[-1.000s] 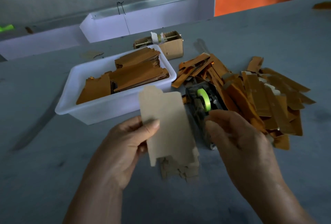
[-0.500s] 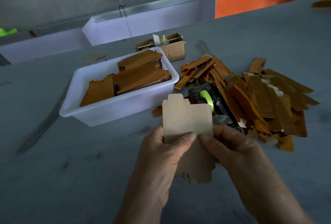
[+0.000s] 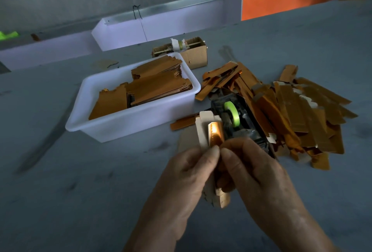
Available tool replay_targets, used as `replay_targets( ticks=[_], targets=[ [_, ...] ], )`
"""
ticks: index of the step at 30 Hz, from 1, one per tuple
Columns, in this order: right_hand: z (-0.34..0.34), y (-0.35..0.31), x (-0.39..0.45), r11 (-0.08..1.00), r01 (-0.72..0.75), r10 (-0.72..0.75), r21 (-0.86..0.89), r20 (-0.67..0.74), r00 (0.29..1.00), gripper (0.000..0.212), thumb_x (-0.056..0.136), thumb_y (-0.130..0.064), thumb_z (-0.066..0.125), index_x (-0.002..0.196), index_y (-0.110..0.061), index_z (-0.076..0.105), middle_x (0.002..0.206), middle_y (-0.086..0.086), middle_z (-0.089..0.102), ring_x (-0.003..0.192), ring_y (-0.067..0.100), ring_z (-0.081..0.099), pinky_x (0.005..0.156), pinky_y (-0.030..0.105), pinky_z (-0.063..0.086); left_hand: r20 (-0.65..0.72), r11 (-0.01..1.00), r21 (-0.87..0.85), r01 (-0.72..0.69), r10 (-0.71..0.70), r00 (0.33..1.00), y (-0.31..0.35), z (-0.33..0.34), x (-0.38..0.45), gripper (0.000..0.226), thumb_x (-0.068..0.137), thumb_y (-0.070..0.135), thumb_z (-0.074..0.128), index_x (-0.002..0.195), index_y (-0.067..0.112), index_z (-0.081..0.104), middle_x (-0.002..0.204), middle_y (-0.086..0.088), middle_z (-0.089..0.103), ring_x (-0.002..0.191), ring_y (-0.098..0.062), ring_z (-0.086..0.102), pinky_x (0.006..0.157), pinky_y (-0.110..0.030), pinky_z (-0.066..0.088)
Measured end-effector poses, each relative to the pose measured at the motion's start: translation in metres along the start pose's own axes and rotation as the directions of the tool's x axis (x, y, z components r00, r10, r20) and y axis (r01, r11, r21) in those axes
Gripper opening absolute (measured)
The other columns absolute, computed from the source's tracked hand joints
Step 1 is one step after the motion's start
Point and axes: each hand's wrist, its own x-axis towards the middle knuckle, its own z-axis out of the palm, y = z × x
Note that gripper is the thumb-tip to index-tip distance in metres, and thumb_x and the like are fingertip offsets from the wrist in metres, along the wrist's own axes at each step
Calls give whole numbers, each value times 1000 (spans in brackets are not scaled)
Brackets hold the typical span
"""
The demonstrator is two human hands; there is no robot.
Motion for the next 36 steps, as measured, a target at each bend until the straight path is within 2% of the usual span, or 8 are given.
replay_targets(
  ticks=[3,6,10,13,18,22,29,36],
  targets=[
    [-2,0,1,996,-41,39,-75,-32,999,25,75,-53,50,83,-32,60,73,-14,67,65,1,64,57,17,51,-29,996,88,-12,15,999,1,2,-2,26,88,40,60,85,16,71,83,-23,67,71,-32,62,71,-54,49],
    [-8,3,3,985,-87,58,-147,-188,980,44,53,-68,49,82,-36,56,74,-15,63,76,-8,58,60,8,46,58,996,92,13,-19,998,1,-1,-3,20,94,30,58,83,23,73,71,0,71,67,-8,64,62,-27,47],
    [-14,1,5,935,-280,275,217,55,960,31,65,-47,66,87,-25,69,82,-2,71,81,9,67,78,32,56,161,997,60,58,-67,985,7,-2,-5,16,93,17,59,96,26,72,86,4,76,83,-10,71,75,-23,51],
    [-13,3,4,905,-302,293,301,73,953,9,79,-20,66,86,-19,72,76,-3,72,74,8,68,67,24,54,27,992,97,80,-83,996,5,2,-6,8,84,24,70,89,30,68,84,3,75,82,-14,72,81,-38,53],
    [-10,7,6,893,-308,331,328,-14,944,6,77,-21,68,82,-20,71,75,1,71,75,15,69,74,34,55,-222,978,201,-58,103,970,1,12,-9,10,76,25,78,74,26,68,66,7,67,56,-1,61,50,-13,44],
    [-6,11,5,872,-304,346,383,-45,937,11,76,-21,68,86,-23,71,82,0,73,81,15,70,75,34,56,-320,926,341,-164,278,906,-4,20,-10,6,75,28,76,75,30,71,70,5,66,63,-5,63,52,-17,48],
    [1,11,1,848,-313,368,428,-50,929,7,80,-19,66,77,-20,72,75,2,72,73,14,70,66,27,56,-39,229,963,-142,640,768,-15,42,-20,39,69,11,48,94,8,77,65,-7,55,68,-24,46,49,-30,44],
    [6,16,-4,910,-330,365,252,-104,925,24,66,-51,66,73,-29,68,65,-3,68,64,9,66,67,33,54,-21,206,972,-113,553,833,-27,50,-26,40,66,15,46,91,14,78,63,-2,55,71,-20,39,46,-28,42]
  ],
)
